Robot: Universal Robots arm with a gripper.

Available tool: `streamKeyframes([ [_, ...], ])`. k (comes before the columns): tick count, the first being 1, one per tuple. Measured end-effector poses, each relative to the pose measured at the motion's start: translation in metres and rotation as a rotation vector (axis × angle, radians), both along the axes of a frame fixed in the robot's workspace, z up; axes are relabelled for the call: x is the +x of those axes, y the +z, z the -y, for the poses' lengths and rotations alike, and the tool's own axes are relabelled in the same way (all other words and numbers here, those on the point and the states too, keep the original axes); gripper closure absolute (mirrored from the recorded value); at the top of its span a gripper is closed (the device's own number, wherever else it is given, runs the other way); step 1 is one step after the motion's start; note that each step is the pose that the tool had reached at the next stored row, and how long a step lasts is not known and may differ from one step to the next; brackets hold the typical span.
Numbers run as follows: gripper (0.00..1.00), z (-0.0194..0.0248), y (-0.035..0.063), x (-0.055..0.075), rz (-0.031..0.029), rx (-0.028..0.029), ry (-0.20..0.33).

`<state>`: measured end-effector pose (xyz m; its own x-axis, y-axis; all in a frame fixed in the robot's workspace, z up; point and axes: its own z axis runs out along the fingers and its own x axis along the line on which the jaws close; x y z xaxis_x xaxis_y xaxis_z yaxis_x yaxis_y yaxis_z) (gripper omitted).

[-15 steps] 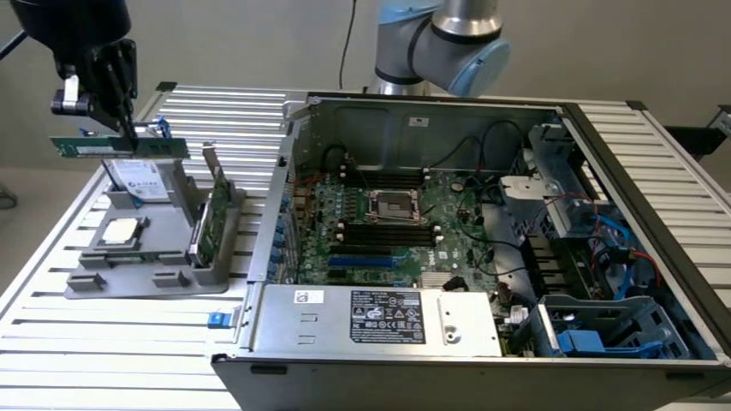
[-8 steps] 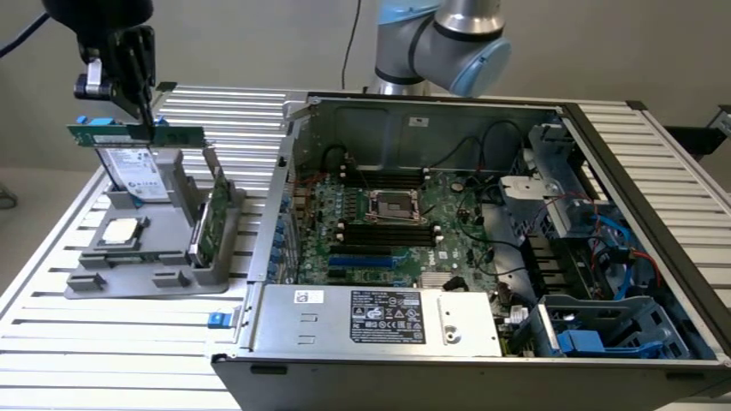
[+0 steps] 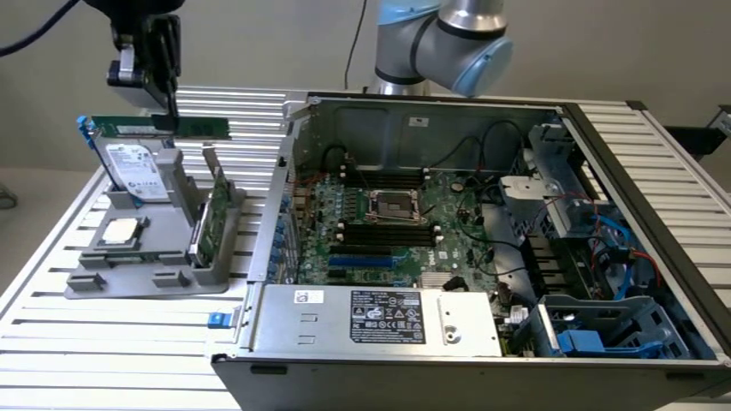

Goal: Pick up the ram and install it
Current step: 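Pick up the ram and move it above insertion slot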

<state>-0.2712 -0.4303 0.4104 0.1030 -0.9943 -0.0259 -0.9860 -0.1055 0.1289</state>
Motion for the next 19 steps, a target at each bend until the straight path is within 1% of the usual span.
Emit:
streamKeyframes([
  [9,0.86,-0.0023,0.007,0.032,-0.0111,0.0,0.0],
  [17,0.86,-0.0039,0.0121,0.061,-0.0231,0.0,0.0],
  [19,0.86,-0.0044,0.0125,0.07,-0.0242,0.0,0.0],
])
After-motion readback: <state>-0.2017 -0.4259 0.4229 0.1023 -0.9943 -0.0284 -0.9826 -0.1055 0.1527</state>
